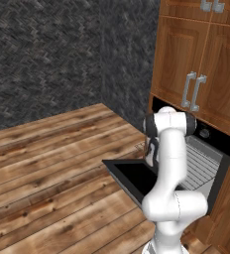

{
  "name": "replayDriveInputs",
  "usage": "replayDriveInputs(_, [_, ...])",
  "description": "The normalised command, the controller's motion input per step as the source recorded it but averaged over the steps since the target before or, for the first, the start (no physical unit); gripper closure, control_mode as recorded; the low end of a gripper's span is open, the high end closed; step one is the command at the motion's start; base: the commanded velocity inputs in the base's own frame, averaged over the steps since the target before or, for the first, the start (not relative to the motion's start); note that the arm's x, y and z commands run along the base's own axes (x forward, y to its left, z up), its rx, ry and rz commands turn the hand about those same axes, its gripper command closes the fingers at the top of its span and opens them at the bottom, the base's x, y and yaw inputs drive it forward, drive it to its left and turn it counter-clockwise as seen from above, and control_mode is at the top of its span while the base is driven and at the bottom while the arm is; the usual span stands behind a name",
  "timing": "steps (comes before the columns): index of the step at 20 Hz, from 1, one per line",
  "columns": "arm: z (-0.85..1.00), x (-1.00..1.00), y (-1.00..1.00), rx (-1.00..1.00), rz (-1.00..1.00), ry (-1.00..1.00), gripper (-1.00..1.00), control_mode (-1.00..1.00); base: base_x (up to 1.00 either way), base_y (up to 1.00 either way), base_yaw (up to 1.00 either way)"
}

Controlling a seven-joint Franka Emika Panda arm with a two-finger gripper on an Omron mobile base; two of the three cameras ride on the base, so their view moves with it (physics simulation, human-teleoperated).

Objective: Place the fish on the rack of the oven, and slide the rack back inside. Close the oven door.

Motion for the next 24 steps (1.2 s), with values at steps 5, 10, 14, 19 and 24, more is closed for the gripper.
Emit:
replayDriveInputs(5, [0.79,-0.44,0.42,-0.02,0.00,0.03,-1.00,-1.00,0.00,0.00,0.00])
replayDriveInputs(10, [0.18,-0.10,0.76,-0.07,0.01,0.08,-1.00,-1.00,0.00,0.00,0.00])
replayDriveInputs(14, [-0.12,0.00,0.58,-0.06,0.08,0.15,-1.00,-1.00,0.00,0.00,0.00])
replayDriveInputs(19, [-0.12,0.22,0.01,-0.06,0.10,0.20,-1.00,-1.00,0.00,0.00,0.00])
replayDriveInputs(24, [-0.24,0.47,-0.37,-0.04,0.07,0.12,-1.00,-1.00,0.00,0.00,0.00])
